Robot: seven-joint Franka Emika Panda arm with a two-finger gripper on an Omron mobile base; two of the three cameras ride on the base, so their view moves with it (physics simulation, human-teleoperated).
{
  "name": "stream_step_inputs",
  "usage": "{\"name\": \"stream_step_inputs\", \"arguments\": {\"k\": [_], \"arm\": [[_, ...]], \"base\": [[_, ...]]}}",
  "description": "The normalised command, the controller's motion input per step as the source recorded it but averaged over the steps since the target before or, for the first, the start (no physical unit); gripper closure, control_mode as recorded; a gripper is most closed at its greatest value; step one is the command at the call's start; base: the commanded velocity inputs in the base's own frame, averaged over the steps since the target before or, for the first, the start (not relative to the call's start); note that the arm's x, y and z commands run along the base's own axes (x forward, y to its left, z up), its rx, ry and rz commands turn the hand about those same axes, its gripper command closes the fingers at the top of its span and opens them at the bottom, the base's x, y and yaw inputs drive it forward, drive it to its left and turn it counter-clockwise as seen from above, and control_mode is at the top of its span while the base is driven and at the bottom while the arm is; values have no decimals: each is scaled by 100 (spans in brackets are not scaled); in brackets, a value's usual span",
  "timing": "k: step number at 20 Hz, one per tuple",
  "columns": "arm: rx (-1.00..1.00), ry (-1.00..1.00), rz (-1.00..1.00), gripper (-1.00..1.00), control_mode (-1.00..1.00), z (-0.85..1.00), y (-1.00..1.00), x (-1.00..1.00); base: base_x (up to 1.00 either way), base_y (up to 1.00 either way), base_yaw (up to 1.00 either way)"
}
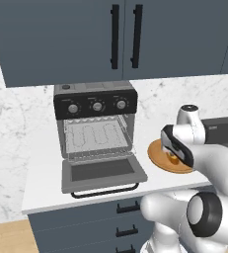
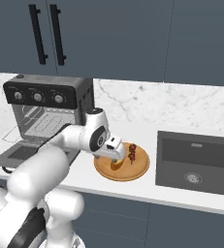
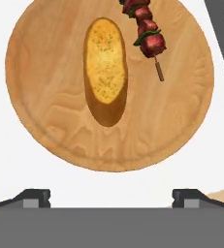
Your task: Pick up the kebab skewer and baguette bread, and place them inside the toaster oven. Close the toaster oven door and start by setting the timer.
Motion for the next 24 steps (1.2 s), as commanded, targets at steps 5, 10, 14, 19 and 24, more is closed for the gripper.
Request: {"name": "stream_step_inputs", "arguments": {"k": [5, 10, 14, 19, 24], "arm": [[0, 0, -8, -100, -100, -29, -20, 40], [0, 0, 0, -100, -100, -14, -14, 42], [2, 0, 0, -100, -100, -26, -1, 33], [2, 0, 0, -100, -100, -28, -4, 19], [0, 0, 0, -100, -100, -33, -15, 13]], "base": [[0, 0, 0], [0, 0, 0], [0, 0, 0], [0, 0, 0], [0, 0, 0]]}}
